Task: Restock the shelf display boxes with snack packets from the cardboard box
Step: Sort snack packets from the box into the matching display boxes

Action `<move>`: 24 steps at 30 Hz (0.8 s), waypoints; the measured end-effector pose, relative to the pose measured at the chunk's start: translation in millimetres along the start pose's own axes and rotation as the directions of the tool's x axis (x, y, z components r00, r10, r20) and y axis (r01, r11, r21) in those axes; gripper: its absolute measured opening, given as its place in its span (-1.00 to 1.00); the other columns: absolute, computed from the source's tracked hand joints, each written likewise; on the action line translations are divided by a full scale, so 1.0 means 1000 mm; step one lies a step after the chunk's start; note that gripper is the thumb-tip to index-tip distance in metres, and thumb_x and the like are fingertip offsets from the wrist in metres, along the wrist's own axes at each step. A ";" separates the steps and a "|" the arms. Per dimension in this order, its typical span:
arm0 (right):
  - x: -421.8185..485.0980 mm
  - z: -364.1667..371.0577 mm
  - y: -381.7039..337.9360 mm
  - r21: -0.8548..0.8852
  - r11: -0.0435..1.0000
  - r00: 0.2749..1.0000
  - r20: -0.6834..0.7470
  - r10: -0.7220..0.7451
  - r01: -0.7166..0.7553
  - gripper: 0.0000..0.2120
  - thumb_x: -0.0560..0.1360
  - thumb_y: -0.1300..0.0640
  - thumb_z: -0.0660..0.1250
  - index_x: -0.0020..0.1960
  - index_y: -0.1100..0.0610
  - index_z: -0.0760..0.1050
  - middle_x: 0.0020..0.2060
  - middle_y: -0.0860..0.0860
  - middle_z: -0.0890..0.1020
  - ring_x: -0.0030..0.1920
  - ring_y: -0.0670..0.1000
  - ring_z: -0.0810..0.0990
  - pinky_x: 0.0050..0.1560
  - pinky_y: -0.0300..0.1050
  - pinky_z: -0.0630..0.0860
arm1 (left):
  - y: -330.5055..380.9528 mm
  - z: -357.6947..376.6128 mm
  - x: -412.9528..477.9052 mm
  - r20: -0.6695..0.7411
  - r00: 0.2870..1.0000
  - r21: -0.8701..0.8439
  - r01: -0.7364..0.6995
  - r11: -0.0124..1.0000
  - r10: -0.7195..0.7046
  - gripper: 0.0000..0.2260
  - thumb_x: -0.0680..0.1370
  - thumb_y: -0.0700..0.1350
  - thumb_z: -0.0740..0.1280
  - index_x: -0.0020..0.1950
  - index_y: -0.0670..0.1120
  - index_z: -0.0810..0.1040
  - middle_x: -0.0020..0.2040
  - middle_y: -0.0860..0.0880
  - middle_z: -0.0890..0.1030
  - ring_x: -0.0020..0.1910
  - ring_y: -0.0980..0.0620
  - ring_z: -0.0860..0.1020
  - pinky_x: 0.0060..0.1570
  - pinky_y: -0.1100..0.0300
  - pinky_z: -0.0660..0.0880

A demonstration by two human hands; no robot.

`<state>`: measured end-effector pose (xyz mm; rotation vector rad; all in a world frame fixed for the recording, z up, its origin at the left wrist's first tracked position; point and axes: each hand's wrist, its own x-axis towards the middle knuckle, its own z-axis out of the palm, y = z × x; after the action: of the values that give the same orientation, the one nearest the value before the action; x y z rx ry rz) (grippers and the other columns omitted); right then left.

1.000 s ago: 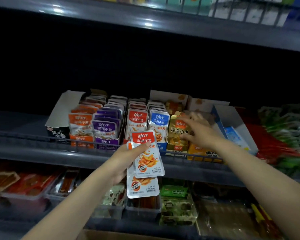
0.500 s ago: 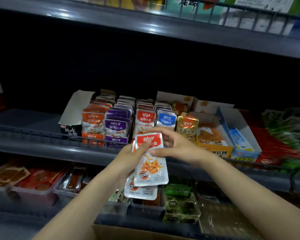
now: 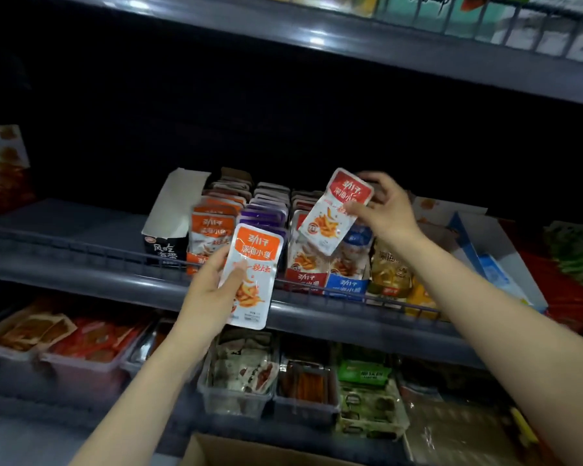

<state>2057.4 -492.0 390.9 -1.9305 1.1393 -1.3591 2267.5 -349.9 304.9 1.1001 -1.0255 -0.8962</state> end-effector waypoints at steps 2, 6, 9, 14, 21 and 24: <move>0.010 0.009 0.005 -0.128 0.987 0.995 0.042 -0.093 0.097 -0.54 0.45 0.31 0.42 0.30 0.15 0.40 0.14 -0.03 0.51 0.13 -0.11 0.48 0.06 -0.30 0.51 | -0.007 -0.004 0.002 -0.054 0.998 -0.018 -0.013 1.000 0.012 -0.81 0.60 -0.15 0.25 0.10 0.14 0.51 -0.07 0.12 0.68 -0.14 0.17 0.67 -0.25 0.29 0.56; 0.013 0.027 0.016 -0.211 0.962 0.982 0.119 -0.150 0.173 -0.66 0.46 0.24 0.43 0.15 0.00 0.42 0.05 -0.12 0.52 0.01 -0.21 0.50 -0.09 -0.42 0.47 | -0.014 -0.007 0.004 -0.144 0.989 -0.077 0.006 0.997 -0.017 -0.85 0.57 -0.15 0.31 0.09 0.06 0.55 -0.07 0.06 0.70 -0.15 0.10 0.68 -0.27 0.26 0.60; 0.012 0.038 0.015 -0.116 0.985 0.990 0.085 -0.116 0.126 -0.66 0.46 0.24 0.42 0.13 -0.02 0.39 0.01 -0.15 0.51 0.00 -0.16 0.52 -0.08 -0.29 0.52 | -0.015 -0.007 0.004 -0.159 0.987 -0.109 0.018 0.994 -0.035 -0.87 0.56 -0.12 0.32 0.06 0.07 0.57 -0.05 0.06 0.69 -0.14 0.09 0.68 -0.28 0.27 0.60; 0.002 0.043 0.022 -0.250 0.964 0.992 0.114 -0.062 0.089 -0.66 0.46 0.21 0.41 0.18 0.07 0.41 0.04 -0.11 0.52 -0.01 -0.13 0.53 0.03 -0.12 0.59 | -0.017 -0.008 0.006 -0.164 0.984 -0.141 0.045 0.989 -0.069 -0.88 0.55 -0.11 0.32 0.05 0.08 0.56 -0.04 0.05 0.69 -0.13 0.09 0.68 -0.27 0.26 0.59; -0.011 0.040 0.042 -0.594 0.801 0.992 0.127 -0.002 0.077 -0.43 0.44 0.05 0.45 0.42 -0.07 0.36 0.23 -0.01 0.37 0.30 0.02 0.34 0.33 0.00 0.41 | -0.019 -0.013 0.006 -0.197 0.976 -0.186 0.058 0.981 -0.096 -0.91 0.52 -0.11 0.36 0.02 0.02 0.58 -0.07 0.02 0.70 -0.18 0.09 0.68 -0.32 0.28 0.57; -0.013 0.040 0.015 -0.521 0.848 0.996 0.043 -0.080 0.090 -0.50 0.49 0.05 0.39 0.40 -0.09 0.38 0.27 -0.01 0.35 0.31 -0.04 0.32 0.34 -0.18 0.31 | -0.017 -0.017 0.009 -0.221 0.972 -0.196 0.037 0.980 -0.081 -0.92 0.52 -0.11 0.37 0.00 0.03 0.57 -0.06 0.03 0.70 -0.18 0.12 0.67 -0.28 0.28 0.56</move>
<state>2087.9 -490.3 357.8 -2.3881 1.5542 -1.1429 2284.8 -357.9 287.9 1.0485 -0.7051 -0.8739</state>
